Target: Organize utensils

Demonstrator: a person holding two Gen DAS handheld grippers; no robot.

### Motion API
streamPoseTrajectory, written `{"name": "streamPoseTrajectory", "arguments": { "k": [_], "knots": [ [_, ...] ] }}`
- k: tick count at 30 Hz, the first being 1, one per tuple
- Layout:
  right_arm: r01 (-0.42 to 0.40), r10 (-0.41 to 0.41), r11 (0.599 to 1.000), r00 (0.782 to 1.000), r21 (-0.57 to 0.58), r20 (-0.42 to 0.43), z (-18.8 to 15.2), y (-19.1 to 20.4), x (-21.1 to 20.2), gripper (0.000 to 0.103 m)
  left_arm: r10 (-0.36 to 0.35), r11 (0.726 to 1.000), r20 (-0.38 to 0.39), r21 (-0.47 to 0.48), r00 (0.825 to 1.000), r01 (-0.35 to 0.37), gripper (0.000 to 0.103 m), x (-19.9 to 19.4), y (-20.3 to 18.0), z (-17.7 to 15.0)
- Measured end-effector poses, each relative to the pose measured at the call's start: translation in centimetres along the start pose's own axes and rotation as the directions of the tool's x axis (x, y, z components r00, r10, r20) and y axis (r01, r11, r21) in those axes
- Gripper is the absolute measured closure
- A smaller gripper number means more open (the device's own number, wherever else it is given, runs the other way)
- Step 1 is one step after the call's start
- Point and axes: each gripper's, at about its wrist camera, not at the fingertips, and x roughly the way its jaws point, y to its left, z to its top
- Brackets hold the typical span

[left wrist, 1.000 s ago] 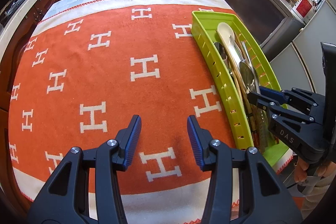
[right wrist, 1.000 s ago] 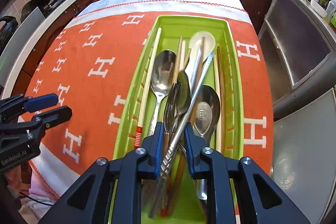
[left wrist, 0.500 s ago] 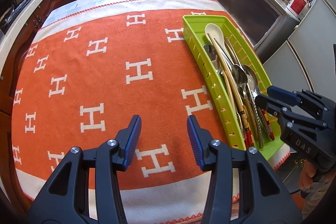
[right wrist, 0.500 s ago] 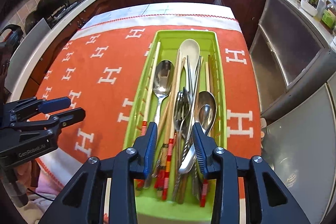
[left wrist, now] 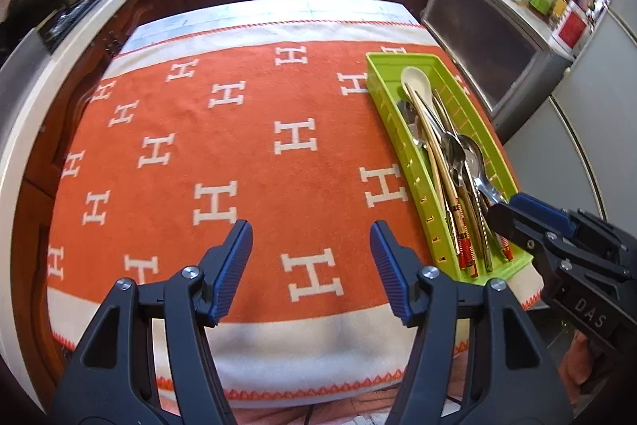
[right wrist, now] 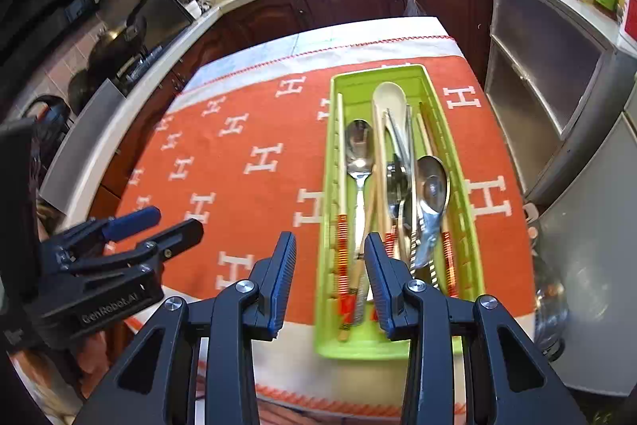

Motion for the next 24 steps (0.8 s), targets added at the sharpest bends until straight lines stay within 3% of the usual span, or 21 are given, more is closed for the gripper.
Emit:
{"name": "streamPoseTrajectory", "arguments": {
  "k": [5,15,18,24],
  "knots": [
    [-0.005,0.005,1.0,1.0,0.015,0.011,-0.4,1.5,-2.2,0.063,0.041,0.998,0.026,-0.044,0.999,-0.04,0.044,-2.4,0.8,-0.6],
    [0.053,-0.055,0.998,0.991,0.022,0.118,-1.1,3.4,-8.1,0.04,0.099,0.995,0.105,-0.032,0.989,-0.096,0.033,-6.6,-0.4,-1.4],
    [0.064,-0.067,0.998,0.985,0.024,0.158,-1.1,4.0,-10.1,0.03,0.126,0.992,0.138,-0.034,0.982,-0.123,0.032,-8.1,-0.8,-1.6],
    [0.107,-0.108,0.994,0.969,0.016,0.224,-1.4,5.5,-12.8,0.022,0.166,0.986,0.2,-0.04,0.966,-0.161,0.026,-9.9,-0.9,-2.0]
  ]
}}
